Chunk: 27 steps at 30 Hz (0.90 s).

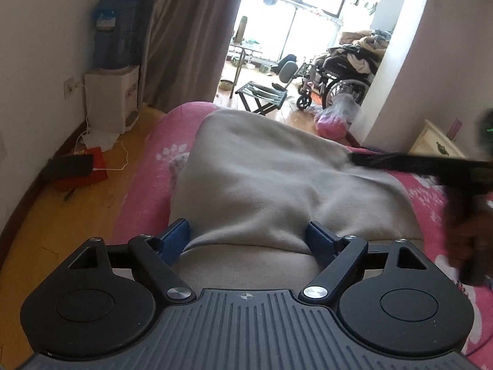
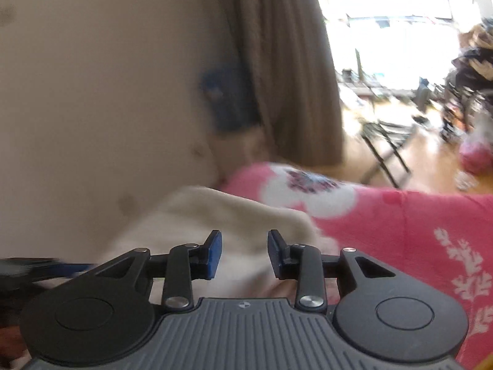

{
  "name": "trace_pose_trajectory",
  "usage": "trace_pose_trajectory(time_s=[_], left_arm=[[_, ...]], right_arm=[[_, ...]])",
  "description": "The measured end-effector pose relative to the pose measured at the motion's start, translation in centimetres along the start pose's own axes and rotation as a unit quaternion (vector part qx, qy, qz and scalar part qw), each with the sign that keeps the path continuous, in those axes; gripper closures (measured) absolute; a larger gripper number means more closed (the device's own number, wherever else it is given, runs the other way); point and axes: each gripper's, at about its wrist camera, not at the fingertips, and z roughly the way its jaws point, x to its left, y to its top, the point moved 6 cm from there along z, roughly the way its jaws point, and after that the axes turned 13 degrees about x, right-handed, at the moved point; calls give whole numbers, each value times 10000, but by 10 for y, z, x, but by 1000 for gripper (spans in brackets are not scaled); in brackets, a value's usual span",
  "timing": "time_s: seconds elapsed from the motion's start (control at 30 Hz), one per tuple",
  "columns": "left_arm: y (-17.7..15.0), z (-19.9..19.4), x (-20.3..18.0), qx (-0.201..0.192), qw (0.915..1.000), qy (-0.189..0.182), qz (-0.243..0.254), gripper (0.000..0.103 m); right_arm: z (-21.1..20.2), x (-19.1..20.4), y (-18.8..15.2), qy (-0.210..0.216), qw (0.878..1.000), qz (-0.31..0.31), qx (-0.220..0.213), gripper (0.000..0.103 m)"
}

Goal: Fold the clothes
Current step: 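Lower the hoodie onto the pink knit stack and open both grippers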

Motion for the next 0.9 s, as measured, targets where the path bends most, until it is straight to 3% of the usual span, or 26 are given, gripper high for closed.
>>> trace_pose_trajectory(time_s=[0.03,0.13,0.23,0.33,0.43,0.6,0.73,0.9], left_arm=[[-2,-1,0,-17,10000,-17,-9,18],[-4,1,-4,-100,9999,8,12,17],[-7,2,-18,-101,9993,235,276,17],[-6,-21,-30,-282,9973,416,531,23],[-25,-34,-45,-330,9928,587,992,23],[-53,-33,-65,-273,9819,1060,1547,18],[-62,-50,-73,-318,9804,1264,1478,21],[-99,-96,-88,-407,9846,1326,1064,20]], right_arm=[[2,4,-7,80,9999,-69,97,67],[37,6,-32,-448,9952,-565,659,67],[19,1,-21,-283,9977,-190,578,67],[-19,23,-23,1,9985,-481,266,67],[-21,49,-44,236,9955,-801,456,66],[22,66,-67,-319,9903,-1154,708,61],[-25,60,-74,-208,9898,-1034,953,62],[-89,63,-117,-158,9874,-753,1382,60]])
